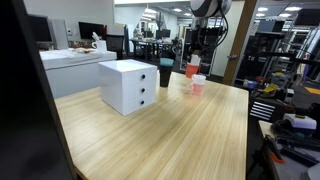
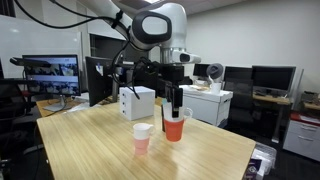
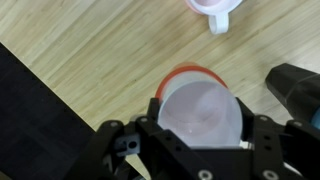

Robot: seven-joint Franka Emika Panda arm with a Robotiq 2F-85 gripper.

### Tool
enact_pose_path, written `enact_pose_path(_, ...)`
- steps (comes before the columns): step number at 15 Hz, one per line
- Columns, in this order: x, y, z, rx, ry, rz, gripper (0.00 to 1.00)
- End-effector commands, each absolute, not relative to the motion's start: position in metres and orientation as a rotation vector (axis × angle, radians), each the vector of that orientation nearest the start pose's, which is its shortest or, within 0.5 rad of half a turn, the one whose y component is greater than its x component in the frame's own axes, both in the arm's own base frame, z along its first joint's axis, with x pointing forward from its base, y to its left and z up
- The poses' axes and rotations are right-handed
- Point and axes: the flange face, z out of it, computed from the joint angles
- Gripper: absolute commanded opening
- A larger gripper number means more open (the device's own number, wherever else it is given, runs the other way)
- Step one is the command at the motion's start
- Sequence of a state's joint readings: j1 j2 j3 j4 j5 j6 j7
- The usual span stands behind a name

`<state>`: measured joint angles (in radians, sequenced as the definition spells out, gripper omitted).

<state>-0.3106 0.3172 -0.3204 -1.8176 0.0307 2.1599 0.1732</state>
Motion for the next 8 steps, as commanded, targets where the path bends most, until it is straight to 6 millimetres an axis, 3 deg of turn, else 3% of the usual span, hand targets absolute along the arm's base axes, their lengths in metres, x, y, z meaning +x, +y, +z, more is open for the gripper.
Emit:
enact_pose_path(1, 0.519, -0.362, 0.413, -2.982, 1.227, -0.081, 0.45)
enact_pose_path(4, 0.527, -0.360, 0.443, -2.979, 1.221, -0.125, 0.45)
enact_pose_path(5, 0.535, -0.355, 0.459, -2.979, 1.195, -0.164, 0.45)
enact_pose_path(8, 0.551, -0.339, 0.482, -2.988, 1.136, -0.231, 0.45)
